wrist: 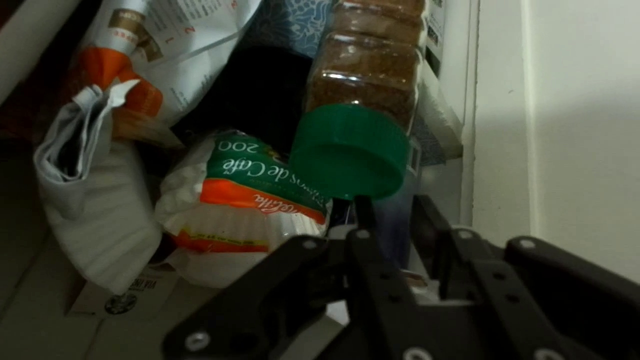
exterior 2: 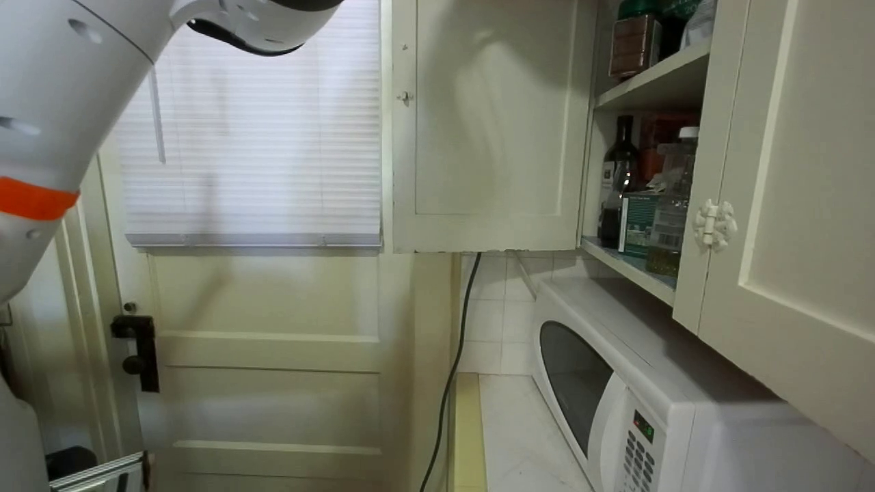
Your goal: Move one bottle from the counter to the cabinet's second shelf
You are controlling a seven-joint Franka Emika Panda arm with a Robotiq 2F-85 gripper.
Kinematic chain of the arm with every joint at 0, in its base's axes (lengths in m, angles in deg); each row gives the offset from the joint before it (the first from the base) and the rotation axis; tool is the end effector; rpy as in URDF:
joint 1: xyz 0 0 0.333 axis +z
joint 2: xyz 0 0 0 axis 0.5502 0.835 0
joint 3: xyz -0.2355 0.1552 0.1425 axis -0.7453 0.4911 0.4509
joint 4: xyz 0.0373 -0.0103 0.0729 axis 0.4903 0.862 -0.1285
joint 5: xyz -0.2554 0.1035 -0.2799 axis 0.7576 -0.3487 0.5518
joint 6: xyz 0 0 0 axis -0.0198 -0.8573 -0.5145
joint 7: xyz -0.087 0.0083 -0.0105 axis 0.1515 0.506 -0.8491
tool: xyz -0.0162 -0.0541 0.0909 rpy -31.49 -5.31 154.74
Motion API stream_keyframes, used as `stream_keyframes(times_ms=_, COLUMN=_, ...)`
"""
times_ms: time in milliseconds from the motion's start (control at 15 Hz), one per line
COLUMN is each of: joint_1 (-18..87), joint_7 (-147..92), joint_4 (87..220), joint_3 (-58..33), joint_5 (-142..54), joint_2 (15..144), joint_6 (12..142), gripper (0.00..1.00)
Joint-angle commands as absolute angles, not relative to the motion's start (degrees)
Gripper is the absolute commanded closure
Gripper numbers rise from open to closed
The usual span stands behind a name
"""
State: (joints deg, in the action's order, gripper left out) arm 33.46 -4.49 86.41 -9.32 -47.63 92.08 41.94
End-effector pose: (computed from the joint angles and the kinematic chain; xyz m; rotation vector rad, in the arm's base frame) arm 0.6274 -0.0035 0.8480 2.7497 0.4418 1.1513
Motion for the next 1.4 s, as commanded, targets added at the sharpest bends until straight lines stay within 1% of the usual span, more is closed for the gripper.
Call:
stream_keyframes(times_ms=0, joint_1=33.31, joint_7=-3.03, joint_4=87.83, joint_3=-7.82, joint_5=-47.41, joint_2=89.9, joint_6=37.1, gripper=1.0)
stream_keyframes(times_ms=733, joint_1=32.93, joint_7=0.31, joint_4=87.33, joint_3=-4.91, joint_5=-48.97, joint_2=87.52, joint_6=22.87, gripper=1.0)
stream_keyframes(times_ms=1333, joint_1=35.64, joint_7=3.75, joint_4=86.99, joint_3=-5.69, joint_5=-45.22, joint_2=89.6, joint_6=24.04, gripper=1.0)
